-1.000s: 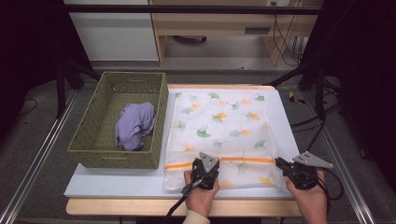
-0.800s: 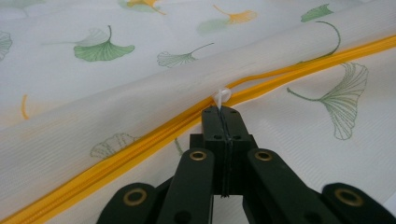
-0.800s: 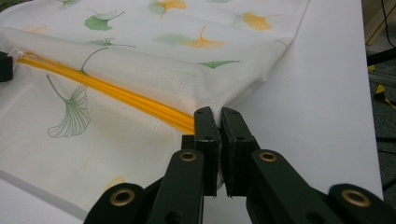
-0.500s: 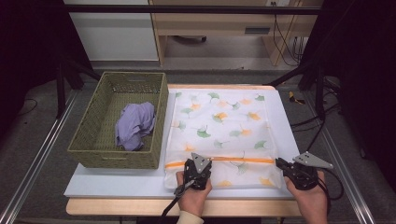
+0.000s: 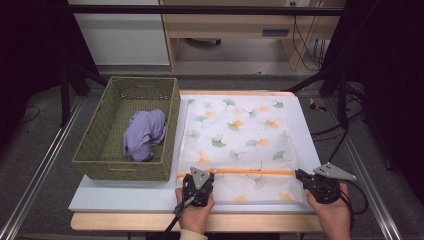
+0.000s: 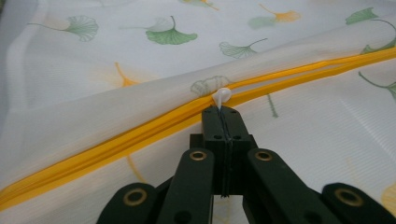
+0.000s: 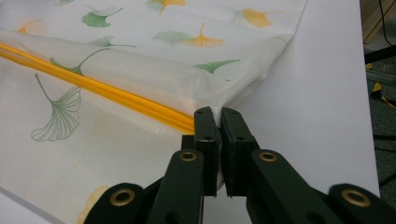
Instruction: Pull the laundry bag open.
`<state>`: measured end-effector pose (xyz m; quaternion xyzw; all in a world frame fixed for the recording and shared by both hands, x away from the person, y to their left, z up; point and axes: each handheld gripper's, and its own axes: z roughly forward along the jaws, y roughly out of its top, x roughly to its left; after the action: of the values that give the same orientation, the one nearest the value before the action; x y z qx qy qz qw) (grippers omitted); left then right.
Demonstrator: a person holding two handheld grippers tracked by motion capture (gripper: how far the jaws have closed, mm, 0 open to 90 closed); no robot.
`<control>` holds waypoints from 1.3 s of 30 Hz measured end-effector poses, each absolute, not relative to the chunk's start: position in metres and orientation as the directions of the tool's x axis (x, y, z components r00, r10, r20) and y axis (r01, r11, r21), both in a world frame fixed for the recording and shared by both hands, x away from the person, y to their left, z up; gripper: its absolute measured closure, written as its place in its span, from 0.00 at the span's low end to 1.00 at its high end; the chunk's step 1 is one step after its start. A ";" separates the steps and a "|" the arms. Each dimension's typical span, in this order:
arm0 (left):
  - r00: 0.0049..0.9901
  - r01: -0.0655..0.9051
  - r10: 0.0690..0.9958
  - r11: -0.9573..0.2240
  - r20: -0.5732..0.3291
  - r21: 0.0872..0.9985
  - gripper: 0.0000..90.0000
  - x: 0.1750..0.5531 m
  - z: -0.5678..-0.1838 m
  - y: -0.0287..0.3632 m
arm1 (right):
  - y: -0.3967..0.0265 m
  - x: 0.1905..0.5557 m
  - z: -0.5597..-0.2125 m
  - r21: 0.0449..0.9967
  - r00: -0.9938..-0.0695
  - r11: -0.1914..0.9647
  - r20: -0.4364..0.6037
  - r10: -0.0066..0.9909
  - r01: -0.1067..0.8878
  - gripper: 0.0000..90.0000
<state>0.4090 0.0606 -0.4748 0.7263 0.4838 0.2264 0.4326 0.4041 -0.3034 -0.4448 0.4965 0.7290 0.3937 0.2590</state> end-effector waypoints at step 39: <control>0.318 0.520 0.938 -0.050 -0.139 0.853 1.00 0.405 -0.486 0.109 | -0.300 0.410 -0.451 0.814 -0.359 0.233 -0.033 0.933 0.531 0.96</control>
<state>0.4046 0.1094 -0.4859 0.6842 0.5326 0.2390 0.4372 0.4101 -0.3002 -0.4511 0.4968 0.7368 0.3694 0.2717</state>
